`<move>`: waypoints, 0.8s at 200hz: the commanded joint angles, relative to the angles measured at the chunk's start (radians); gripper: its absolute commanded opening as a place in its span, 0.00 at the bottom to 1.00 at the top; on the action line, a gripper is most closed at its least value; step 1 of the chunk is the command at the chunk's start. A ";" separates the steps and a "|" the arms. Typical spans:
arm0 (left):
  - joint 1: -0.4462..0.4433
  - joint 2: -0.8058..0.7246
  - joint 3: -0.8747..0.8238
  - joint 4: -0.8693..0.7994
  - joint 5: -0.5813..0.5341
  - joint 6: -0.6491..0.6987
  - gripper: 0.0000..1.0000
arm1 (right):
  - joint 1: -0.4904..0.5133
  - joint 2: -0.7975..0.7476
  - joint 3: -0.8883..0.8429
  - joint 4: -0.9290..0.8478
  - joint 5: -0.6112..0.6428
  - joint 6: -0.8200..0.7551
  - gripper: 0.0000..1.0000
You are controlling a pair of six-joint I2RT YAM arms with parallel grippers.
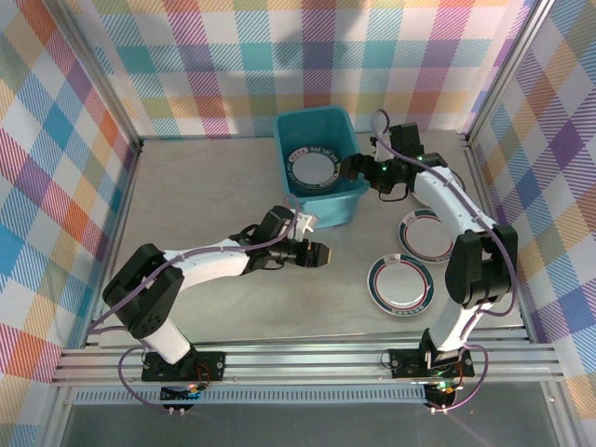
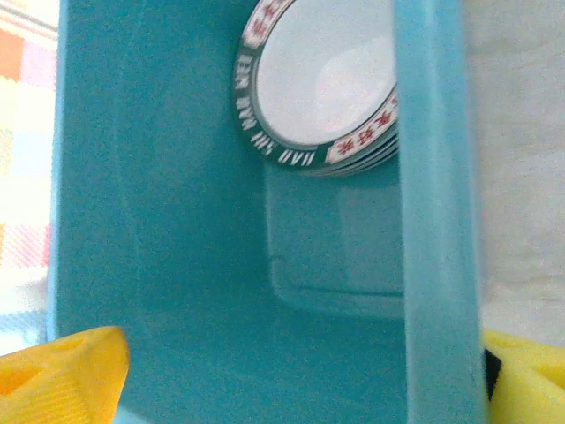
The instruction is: Place the plates into the plastic bin on the countertop
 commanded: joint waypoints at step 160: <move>-0.219 0.426 0.375 0.028 0.111 -0.015 0.58 | -0.117 -0.587 -0.354 -0.128 0.257 -0.058 0.99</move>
